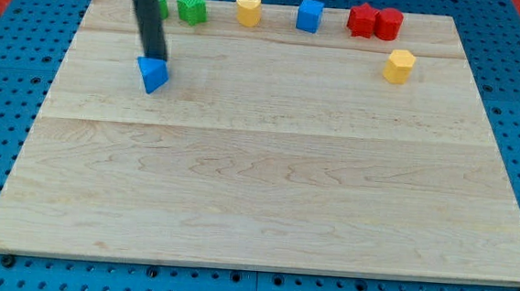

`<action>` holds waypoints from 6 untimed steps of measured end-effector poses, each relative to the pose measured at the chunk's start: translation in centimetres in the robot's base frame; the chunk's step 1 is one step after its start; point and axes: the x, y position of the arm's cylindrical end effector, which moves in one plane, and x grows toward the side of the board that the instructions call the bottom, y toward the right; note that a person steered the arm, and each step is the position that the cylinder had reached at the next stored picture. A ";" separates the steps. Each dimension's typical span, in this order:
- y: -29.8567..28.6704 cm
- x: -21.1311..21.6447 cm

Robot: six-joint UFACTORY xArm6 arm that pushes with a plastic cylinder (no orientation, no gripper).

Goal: Move the triangle to the top left of the board

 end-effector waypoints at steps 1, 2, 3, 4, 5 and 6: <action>4.1 3.2; 5.9 6.2; 4.5 7.1; -0.6 4.4; -4.9 3.9; -5.7 0.4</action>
